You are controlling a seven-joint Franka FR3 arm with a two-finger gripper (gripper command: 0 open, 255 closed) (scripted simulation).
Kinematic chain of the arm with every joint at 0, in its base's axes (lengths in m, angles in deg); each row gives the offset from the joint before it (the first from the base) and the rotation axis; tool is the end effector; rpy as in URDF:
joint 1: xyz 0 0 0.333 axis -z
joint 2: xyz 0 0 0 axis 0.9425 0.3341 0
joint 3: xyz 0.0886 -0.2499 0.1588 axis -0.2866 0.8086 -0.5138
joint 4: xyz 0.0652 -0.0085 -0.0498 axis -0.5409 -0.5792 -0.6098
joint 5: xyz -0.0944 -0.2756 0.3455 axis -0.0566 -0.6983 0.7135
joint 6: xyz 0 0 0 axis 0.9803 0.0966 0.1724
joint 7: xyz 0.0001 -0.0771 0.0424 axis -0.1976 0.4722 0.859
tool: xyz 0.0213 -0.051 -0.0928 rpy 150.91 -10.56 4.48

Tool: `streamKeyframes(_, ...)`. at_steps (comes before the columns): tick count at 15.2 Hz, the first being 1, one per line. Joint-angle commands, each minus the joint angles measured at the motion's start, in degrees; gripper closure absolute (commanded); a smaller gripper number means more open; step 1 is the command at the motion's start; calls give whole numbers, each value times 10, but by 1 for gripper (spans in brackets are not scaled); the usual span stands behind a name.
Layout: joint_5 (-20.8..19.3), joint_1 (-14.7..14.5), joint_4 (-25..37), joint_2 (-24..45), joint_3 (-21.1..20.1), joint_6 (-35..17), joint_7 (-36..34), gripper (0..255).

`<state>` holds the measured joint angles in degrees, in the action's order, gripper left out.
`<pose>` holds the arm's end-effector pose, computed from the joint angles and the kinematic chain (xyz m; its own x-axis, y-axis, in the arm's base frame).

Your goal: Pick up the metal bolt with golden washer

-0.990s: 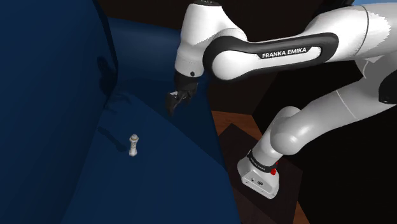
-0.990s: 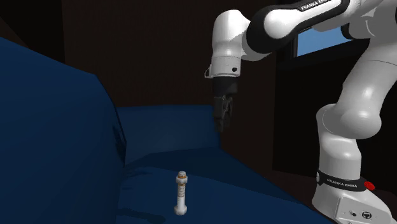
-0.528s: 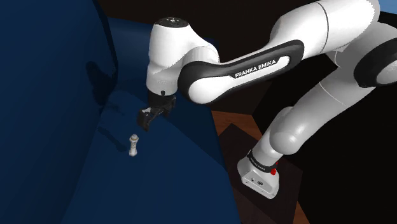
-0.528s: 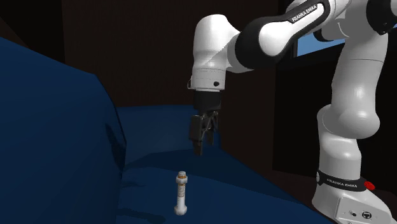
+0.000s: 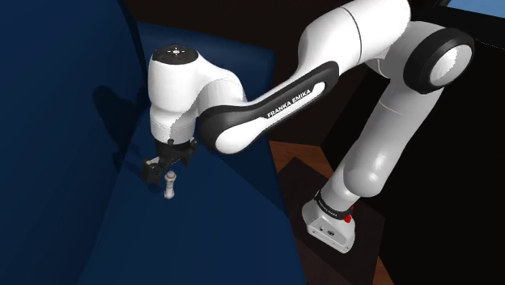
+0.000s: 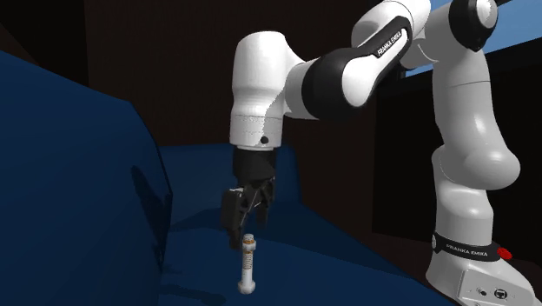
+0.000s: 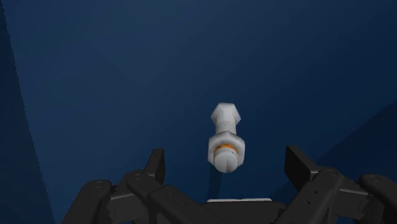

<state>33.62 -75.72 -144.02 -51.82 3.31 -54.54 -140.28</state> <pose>0.4229 0.4427 0.3358 0.9943 0.0515 0.0930 0.0484 -0.9982 0.0352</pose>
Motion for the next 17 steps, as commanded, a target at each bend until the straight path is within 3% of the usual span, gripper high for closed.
streamKeyframes(1, -14, -4, -4, 13, 2, -12, -12, 0)
streamKeyframes(7, -40, -10, -16, 37, 9, -41, -32, 0)
streamKeyframes(8, -40, -10, -16, 37, 9, -41, -32, 255)
streamKeyframes(17, -40, -10, -16, 37, 9, -41, -32, 255)
